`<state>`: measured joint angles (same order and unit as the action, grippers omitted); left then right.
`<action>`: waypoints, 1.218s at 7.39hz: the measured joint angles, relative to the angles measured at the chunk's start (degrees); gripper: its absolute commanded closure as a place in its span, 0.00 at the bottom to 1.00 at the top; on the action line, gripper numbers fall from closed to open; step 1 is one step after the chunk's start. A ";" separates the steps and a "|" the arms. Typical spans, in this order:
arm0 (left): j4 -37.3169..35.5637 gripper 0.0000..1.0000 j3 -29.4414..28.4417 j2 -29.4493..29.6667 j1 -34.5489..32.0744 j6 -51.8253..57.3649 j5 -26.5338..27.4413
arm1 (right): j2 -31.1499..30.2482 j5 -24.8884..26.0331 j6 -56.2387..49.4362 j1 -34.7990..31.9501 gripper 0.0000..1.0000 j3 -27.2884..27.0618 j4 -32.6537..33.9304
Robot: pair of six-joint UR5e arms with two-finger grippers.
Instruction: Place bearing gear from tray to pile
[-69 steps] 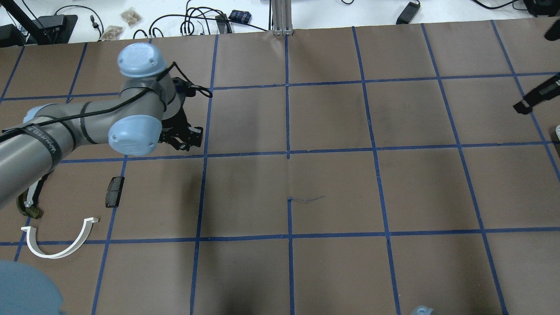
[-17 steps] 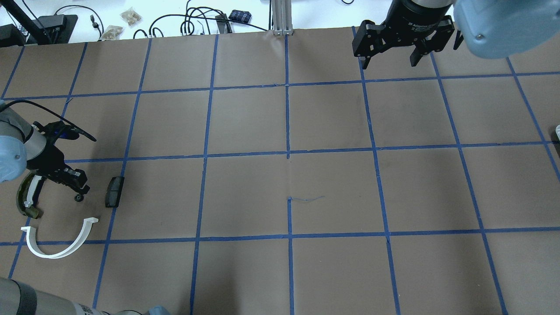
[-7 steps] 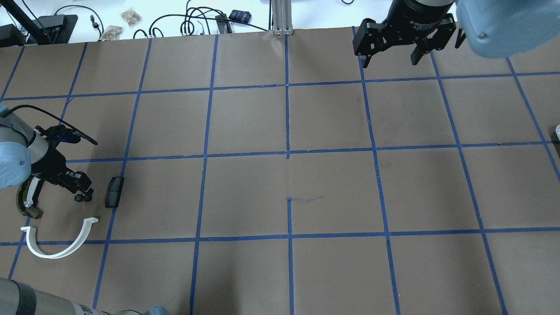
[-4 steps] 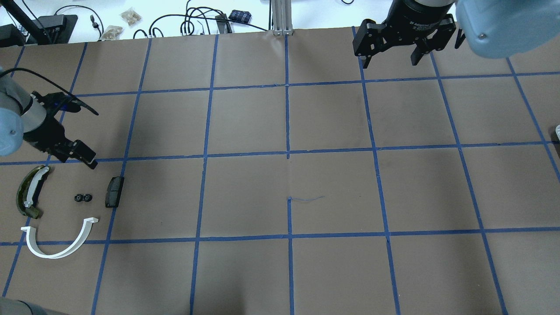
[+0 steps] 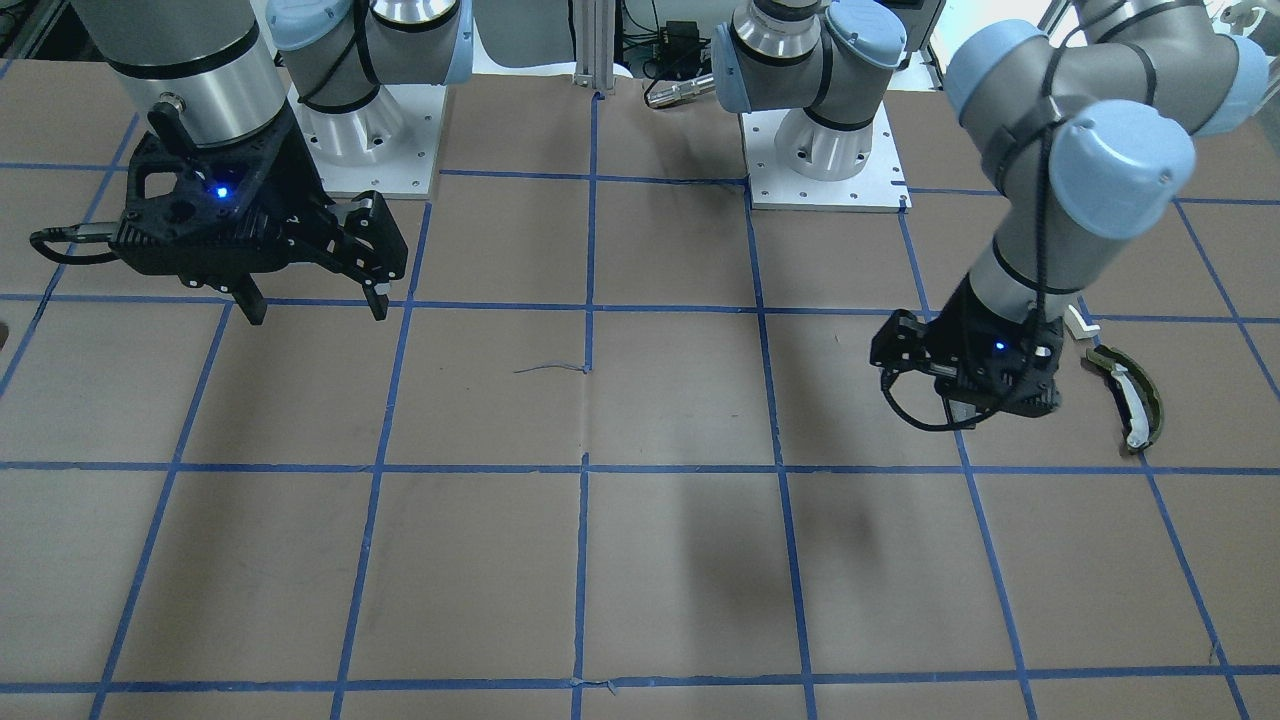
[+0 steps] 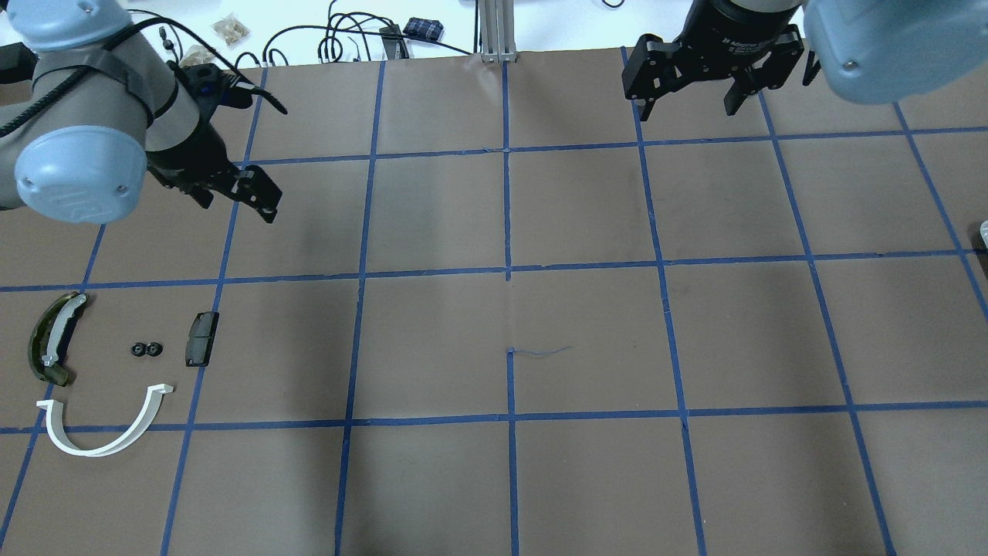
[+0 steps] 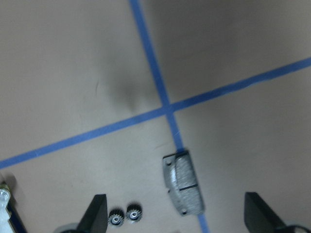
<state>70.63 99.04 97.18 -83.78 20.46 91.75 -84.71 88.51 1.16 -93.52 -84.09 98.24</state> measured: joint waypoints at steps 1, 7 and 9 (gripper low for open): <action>1.66 0.00 -1.65 -1.28 -4.27 -6.03 -0.12 | 0.00 0.01 -0.03 0.01 0.00 0.00 -0.03; 23.52 0.00 -15.32 -1.42 -4.80 -12.22 -3.03 | -0.01 0.01 -0.10 0.09 0.00 0.06 -0.03; 23.56 0.00 -15.33 -2.38 -3.70 -16.02 -4.93 | -0.02 0.03 -0.10 0.07 0.00 0.06 -0.13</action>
<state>94.19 83.71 94.80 -87.48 4.44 86.82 -84.72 88.54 1.05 -93.45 -84.02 98.11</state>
